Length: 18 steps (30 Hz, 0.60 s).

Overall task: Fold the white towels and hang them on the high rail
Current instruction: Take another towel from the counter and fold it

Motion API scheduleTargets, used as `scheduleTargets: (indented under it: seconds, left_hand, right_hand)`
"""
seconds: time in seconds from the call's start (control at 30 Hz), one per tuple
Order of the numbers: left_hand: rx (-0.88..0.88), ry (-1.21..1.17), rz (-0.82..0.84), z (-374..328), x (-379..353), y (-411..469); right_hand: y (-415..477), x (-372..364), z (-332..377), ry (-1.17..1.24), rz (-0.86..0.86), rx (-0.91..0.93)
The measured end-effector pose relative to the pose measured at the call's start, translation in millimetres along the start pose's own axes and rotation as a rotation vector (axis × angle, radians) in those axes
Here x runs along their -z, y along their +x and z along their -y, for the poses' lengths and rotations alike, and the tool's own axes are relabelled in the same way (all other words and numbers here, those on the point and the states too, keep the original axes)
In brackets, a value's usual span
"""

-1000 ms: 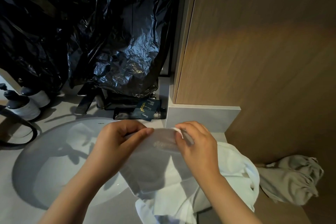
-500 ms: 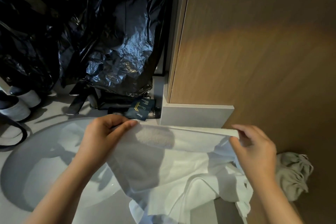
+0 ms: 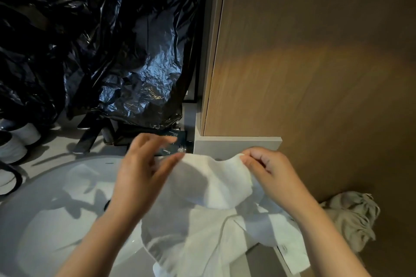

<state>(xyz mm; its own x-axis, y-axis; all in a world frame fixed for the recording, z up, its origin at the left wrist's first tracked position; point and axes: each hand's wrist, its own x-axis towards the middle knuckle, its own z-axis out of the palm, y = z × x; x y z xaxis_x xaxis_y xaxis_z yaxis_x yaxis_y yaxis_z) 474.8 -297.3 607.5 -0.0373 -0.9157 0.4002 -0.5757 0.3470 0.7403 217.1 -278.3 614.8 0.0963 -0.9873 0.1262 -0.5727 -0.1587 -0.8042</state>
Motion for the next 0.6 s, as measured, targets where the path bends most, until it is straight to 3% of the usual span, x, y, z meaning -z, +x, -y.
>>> scheduleTargets:
  seconds: [0.1, 0.33, 0.6]
  left_hand:
    - [-0.061, -0.171, 0.176, -24, -9, -10]
    - [0.078, -0.283, 0.358, -30, -35, -8]
    - [0.025, -0.258, 0.168, -26, -21, 3]
  right_hand:
    - [-1, -7, 2, -0.027, 0.003, 0.016]
    - [-3, -10, 15, 0.011, -0.015, 0.063]
    - [-5, -7, 12, -0.163, -0.098, 0.1]
